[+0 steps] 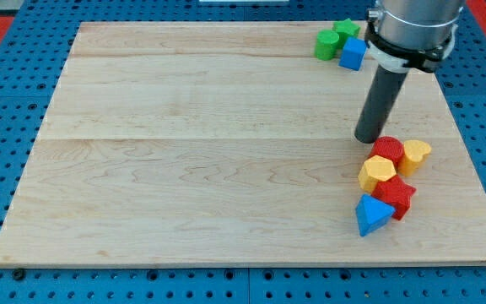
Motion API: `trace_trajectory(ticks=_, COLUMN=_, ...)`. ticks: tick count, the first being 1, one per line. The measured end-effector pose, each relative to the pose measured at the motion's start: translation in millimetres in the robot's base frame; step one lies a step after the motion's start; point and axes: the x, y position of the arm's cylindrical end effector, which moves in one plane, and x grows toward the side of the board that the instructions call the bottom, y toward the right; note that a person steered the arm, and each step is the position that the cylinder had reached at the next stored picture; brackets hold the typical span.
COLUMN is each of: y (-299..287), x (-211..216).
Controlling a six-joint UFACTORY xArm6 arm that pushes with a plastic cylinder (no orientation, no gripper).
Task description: Move the blue triangle near to the center of the board
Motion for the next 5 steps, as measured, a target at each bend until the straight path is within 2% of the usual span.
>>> trace_trajectory(ticks=1, y=-82, x=4)
trace_trajectory(ticks=2, y=-105, x=122)
trace_trajectory(ticks=3, y=-98, x=186)
trace_trajectory(ticks=4, y=-35, x=185)
trace_trajectory(ticks=5, y=64, x=183)
